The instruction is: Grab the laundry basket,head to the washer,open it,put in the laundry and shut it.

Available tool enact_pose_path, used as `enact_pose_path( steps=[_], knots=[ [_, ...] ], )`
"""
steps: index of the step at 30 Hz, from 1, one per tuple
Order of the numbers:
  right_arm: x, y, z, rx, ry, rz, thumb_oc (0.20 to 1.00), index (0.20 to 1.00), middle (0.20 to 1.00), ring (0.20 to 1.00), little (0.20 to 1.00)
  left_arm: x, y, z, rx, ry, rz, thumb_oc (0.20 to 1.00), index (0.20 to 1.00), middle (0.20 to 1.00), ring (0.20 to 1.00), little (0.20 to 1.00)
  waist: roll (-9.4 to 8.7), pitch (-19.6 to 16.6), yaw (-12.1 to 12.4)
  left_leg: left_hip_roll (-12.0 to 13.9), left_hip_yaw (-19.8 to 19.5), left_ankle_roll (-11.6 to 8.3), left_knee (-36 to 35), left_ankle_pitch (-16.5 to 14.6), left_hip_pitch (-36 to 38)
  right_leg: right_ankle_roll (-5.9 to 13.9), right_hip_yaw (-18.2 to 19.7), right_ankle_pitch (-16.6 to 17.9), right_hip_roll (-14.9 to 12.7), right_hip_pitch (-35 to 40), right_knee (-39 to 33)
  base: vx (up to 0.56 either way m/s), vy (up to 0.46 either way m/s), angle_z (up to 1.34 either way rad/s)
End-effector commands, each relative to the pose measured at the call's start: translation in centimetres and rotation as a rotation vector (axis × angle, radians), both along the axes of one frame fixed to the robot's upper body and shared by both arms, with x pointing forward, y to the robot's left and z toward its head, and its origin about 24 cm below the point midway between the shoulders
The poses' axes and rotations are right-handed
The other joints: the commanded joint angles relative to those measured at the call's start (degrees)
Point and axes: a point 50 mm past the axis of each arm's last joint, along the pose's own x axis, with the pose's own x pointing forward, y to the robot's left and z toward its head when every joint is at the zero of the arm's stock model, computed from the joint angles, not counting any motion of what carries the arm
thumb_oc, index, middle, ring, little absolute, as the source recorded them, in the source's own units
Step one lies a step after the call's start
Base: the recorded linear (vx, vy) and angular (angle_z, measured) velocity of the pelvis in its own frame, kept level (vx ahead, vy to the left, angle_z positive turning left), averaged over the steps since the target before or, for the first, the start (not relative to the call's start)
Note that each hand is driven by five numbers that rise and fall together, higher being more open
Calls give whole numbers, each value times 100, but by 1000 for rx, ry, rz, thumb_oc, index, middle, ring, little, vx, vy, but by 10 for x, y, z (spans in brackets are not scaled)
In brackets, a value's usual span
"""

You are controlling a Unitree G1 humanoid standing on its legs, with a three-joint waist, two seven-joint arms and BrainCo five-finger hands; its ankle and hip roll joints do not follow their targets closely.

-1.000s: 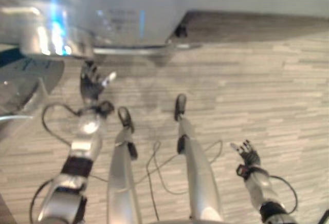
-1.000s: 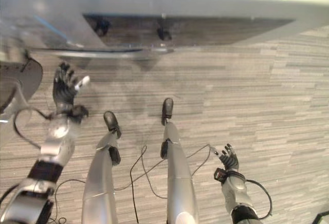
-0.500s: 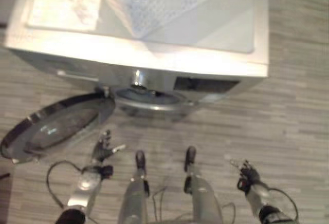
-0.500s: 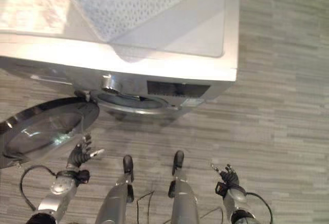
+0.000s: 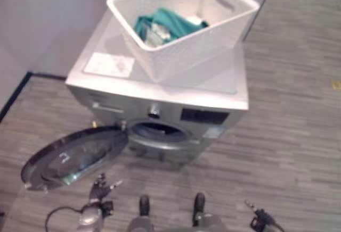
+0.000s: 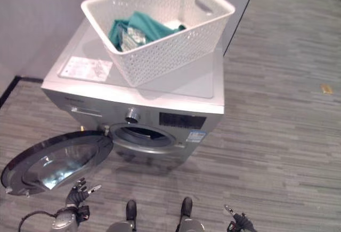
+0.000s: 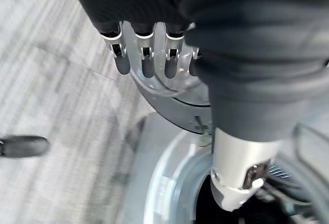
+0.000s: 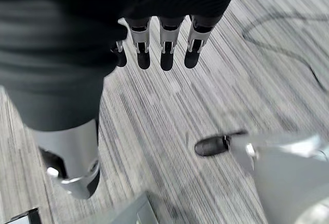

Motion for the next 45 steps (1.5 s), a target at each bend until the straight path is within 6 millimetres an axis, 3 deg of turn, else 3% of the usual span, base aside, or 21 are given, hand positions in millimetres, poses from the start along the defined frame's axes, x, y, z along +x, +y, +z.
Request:
enact_pose_path(
  steps=[1, 8, 9, 11, 12, 15, 20, 23, 24, 25, 26, 28, 30, 31, 32, 34, 35, 37, 40, 42, 45],
  knots=[
    [-9, 7, -4, 54, 0, -93, 1000, 1000, 1000, 1000, 1000, 18, 14, 17, -17, -134, 102, 1000, 1000, 1000, 1000, 1000, 36, 97, 80, -35, -16, 237, -26, 115, -62, 137, -52, -879, 72, 276, 771, 90, -17, -5],
    [-13, 11, -6, 61, 6, -68, 1000, 1000, 1000, 1000, 1000, 16, 11, 16, -47, -151, 124, 1000, 1000, 1000, 1000, 1000, 16, -168, 96, -24, -16, 211, -86, 49, 253, 153, -33, -928, 97, 641, 653, 61, -19, -2],
    [2, -10, 5, -35, -48, -40, 1000, 1000, 1000, 1000, 1000, 13, 8, 14, -44, -138, 104, 1000, 1000, 1000, 1000, 1000, -2, -242, 109, -15, -27, 193, -86, 49, 282, 154, -36, -950, 105, 703, 638, 27, -33, 2],
    [10, -27, 14, -100, -74, -27, 1000, 1000, 1000, 1000, 1000, 11, 7, 14, -35, -135, 84, 1000, 1000, 1000, 1000, 1000, -10, -273, 115, -9, -37, 183, -86, 55, 281, 160, -65, -949, 101, 727, 625, 37, -28, 2],
    [38, -50, 36, -192, -175, 36, 1000, 1000, 1000, 1000, 1000, 5, 11, 13, -28, -117, 86, 1000, 1000, 1000, 1000, 1000, -34, -282, 105, 3, -41, 172, -86, 45, 310, 161, -69, -956, 93, 751, 624, 0, 0, 0],
    [35, -47, 40, -271, -212, 64, 1000, 1000, 1000, 1000, 1000, 2, 7, 11, -49, -125, 106, 1000, 1000, 1000, 1000, 1000, -12, -286, 59, -22, -63, 200, -86, 26, 285, 166, -84, -940, 91, 734, 604, 22, 16, 2],
    [73, -70, 87, -407, -473, -58, 1000, 1000, 1000, 1000, 1000, -4, 11, 11, -44, -116, 122, 1000, 1000, 1000, 1000, 1000, -46, -284, 51, -57, -66, 257, -86, -85, 312, 214, -68, -911, 33, 753, 596, 52, 53, 3],
    [82, -78, 103, -463, -535, -98, 1000, 1000, 1000, 1000, 1000, -3, 11, 12, -41, -114, 119, 1000, 1000, 1000, 1000, 1000, -71, -277, 83, -69, -44, 283, -73, -136, 333, 239, -50, -913, 1, 758, 607, 34, 57, -6],
    [100, -88, 135, -554, -659, -120, 1000, 1000, 1000, 1000, 1000, 1, 12, 15, -34, -129, 111, 1000, 1000, 1000, 1000, 1000, -109, -255, 104, -95, -33, 332, -11, -212, 346, 277, -34, -896, -49, 758, 654, 26, 97, 0],
    [108, -92, 152, -605, -714, -131, 1000, 1000, 1000, 1000, 1000, 5, 12, 17, -33, -139, 104, 1000, 1000, 1000, 1000, 1000, -125, -228, 124, -109, -11, 362, 46, -258, 349, 299, -16, -886, -84, 751, 704, 24, 99, -3],
    [108, -91, 152, -607, -714, -132, 1000, 1000, 1000, 1000, 1000, 5, 11, 17, -33, -140, 103, 1000, 1000, 1000, 1000, 1000, -127, -214, 142, -112, 1, 366, 69, -275, 346, 304, -2, -890, -90, 746, 718, 1, 93, -10],
    [122, -99, 194, -762, -826, -105, 1000, 1000, 1000, 1000, 1000, 9, 9, 19, -26, -144, 81, 1000, 1000, 1000, 1000, 1000, -147, -170, 182, -162, 40, 453, 207, -404, 332, 374, 34, -823, -200, 678, 901, 16, 147, -18],
    [132, -101, 253, -953, -998, -114, 1000, 1000, 1000, 1000, 1000, 13, 7, 19, -7, -132, 42, 1000, 1000, 1000, 1000, 1000, -156, -150, 215, -286, 80, 608, 306, -571, 397, 501, 118, -563, -422, 498, 1361, 59, 235, -17],
    [132, -101, 253, -954, -997, -114, 1000, 1000, 1000, 1000, 1000, 13, 7, 19, -7, -132, 42, 1000, 1000, 1000, 1000, 1000, -160, -150, 223, -290, 86, 611, 310, -574, 394, 504, 127, -568, -427, 487, 1374, 92, 286, -17],
    [136, -96, 283, -1045, -1094, -115, 1000, 1000, 1000, 1000, 1000, 16, 5, 19, 2, -122, 7, 1000, 1000, 1000, 1000, 1000, -133, -152, 241, -381, 53, 712, 351, -657, 456, 547, 157, -376, -544, 365, 1782, 79, 249, -19],
    [137, -91, 298, -1101, -1137, -102, 1000, 1000, 1000, 1000, 1000, 20, 2, 20, 4, -129, -18, 1000, 1000, 1000, 1000, 1000, -117, -119, 247, -470, -10, 805, 394, -707, 497, 555, 241, -272, -619, 228, 2191, 81, 257, -4],
    [139, -81, 323, -1217, -1198, -44, 1000, 1000, 1000, 1000, 1000, 27, -2, 24, 17, -133, -80, 1000, 1000, 1000, 1000, 1000, -48, -20, 205, -554, -163, 972, 472, -773, 560, 501, 498, -125, -613, -44, 3035, 89, 222, 14],
    [142, -69, 341, -1272, -1263, 5, 1000, 1000, 1000, 1000, 1000, 30, -4, 27, 45, -135, -130, 1000, 1000, 1000, 1000, 1000, 18, 9, 193, -576, -277, 1045, 534, -853, 621, 458, 615, -201, -545, -275, 3521, 147, 207, 49],
    [150, -52, 360, -1256, -1390, 56, 1000, 1000, 1000, 1000, 1000, 37, -7, 30, 61, -144, -172, 1000, 1000, 1000, 1000, 1000, 49, 36, 155, -602, -412, 1030, 506, -891, 759, 358, 739, -371, -483, -606, 3477, 147, 63, 39],
    [158, -51, 364, -1223, -1406, 133, 1000, 1000, 1000, 1000, 1000, 46, -12, 34, 59, -173, -207, 1000, 1000, 1000, 1000, 1000, 21, 126, 54, -643, -667, 941, 519, -961, 858, 328, 955, -610, -270, -774, 2833, 140, -40, 59],
    [167, -46, 367, -1213, -1403, 216, 1000, 1000, 1000, 1000, 1000, 55, -17, 39, 57, -201, -233, 1000, 1000, 1000, 1000, 1000, -51, 166, -40, -697, -882, 865, 539, -1010, 891, 404, 1206, -462, -148, -899, 2085, 94, -54, 71]
  ],
)
